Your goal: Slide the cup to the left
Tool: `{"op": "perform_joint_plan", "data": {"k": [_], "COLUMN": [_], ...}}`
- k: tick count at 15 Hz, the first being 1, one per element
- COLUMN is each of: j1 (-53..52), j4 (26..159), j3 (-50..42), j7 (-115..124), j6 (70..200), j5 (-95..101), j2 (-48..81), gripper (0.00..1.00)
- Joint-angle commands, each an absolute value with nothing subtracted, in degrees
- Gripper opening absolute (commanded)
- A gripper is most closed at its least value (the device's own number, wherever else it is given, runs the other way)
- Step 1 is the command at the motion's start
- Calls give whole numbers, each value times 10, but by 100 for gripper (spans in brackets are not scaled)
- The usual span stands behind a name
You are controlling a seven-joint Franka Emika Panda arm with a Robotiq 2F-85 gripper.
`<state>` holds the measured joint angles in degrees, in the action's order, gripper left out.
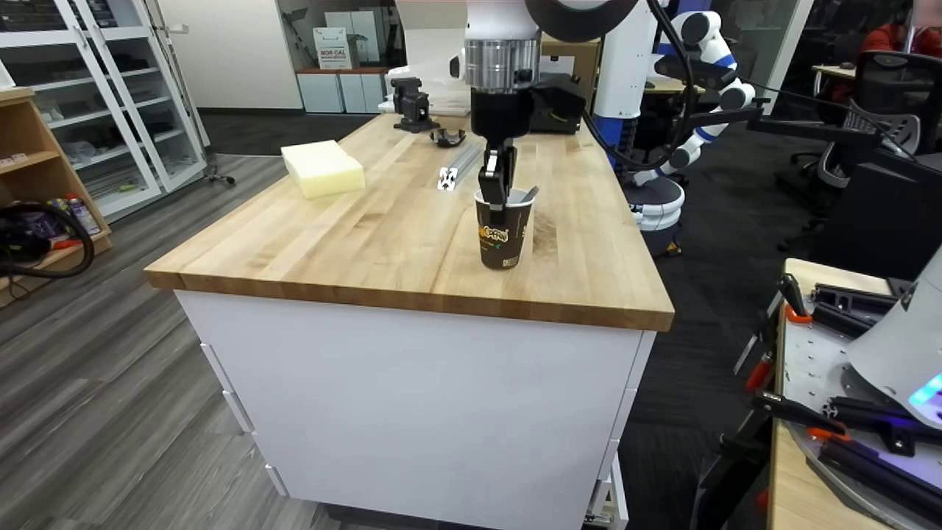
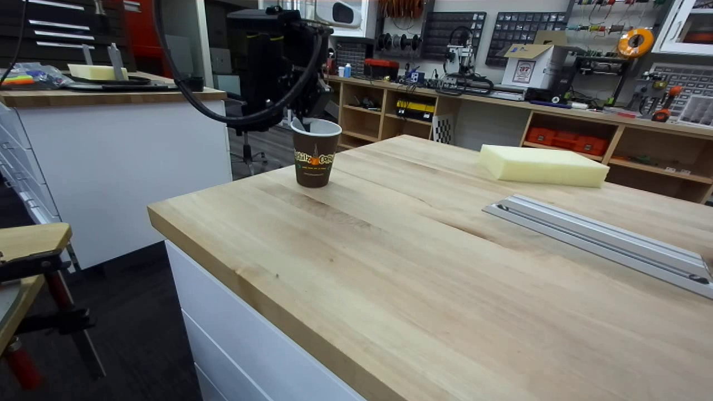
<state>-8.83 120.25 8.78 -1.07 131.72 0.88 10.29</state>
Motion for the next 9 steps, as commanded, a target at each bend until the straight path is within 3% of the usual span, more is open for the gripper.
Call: {"op": "perform_joint_plan", "data": {"k": [1,3,4,5,9], "j1": [-94,-94,-93,-92,-92], "j4": [1231,1230,1231,1229,1226], "j3": [92,92,92,92,88], "j7": [-20,-22,-22,-28,-28], "j6": [1328,1325,1325,1319,1298], "j5": [14,16,18,16,37], "j2": [78,78,77,75,66], "gripper": [1,1,28,29,53]}}
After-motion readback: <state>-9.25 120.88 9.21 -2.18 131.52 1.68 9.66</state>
